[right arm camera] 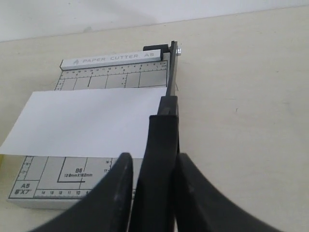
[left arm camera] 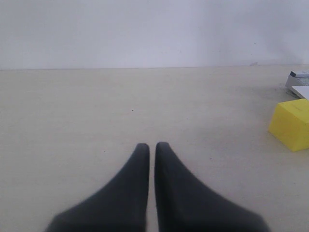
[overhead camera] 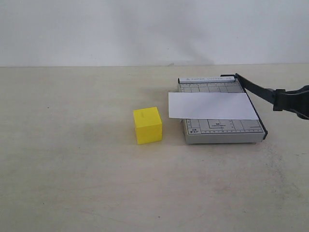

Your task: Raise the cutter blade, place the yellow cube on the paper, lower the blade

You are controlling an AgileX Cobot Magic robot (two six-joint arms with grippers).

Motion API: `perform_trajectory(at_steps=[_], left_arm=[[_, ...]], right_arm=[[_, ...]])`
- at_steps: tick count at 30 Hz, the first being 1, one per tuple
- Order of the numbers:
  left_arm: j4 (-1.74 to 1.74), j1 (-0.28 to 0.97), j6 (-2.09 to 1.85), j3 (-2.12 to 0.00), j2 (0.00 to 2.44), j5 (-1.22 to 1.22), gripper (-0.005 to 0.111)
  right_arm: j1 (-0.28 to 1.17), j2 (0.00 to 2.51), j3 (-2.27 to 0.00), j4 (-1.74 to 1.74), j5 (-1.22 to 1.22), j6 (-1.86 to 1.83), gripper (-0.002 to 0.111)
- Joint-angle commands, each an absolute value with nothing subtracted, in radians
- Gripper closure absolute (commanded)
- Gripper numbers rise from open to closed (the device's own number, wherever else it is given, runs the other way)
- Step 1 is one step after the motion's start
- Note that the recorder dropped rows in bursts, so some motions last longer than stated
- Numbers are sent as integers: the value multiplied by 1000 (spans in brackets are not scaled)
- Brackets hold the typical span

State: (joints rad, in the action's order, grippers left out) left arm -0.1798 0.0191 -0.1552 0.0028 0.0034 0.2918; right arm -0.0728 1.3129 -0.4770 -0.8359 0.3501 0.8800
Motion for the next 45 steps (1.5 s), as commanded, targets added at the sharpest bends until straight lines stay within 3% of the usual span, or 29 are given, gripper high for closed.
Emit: perform_trajectory(at_steps=[1,12,21,23,28,30,37,45], left_arm=[[-185,21,-147,0,0,283,102],[-185,21,-147,0,0,283,102],[-185,21,-147,0,0,283,102],[-185,21,-147,0,0,283,102],[-185,21,-147,0,0,283,102],[-185,21,-147,0,0,283,102],[-185,21,-147,0,0,283,102],[-185,21,-147,0,0,283,102]], right_arm=[[-69,1287,-492,-866,454,808,108],[-69,1287,-492,-866,598,794,108],[-69,1287,-492,-866,477,794,107],[-69,1287,-492,-866,471,794,101],[-69,1287,-492,-866,473,794,62],[-69,1287,-492,-866,473,794,53],[-69,1248,-492,-866,466,760,52],[-69,942,-589,-866,351,734,52]])
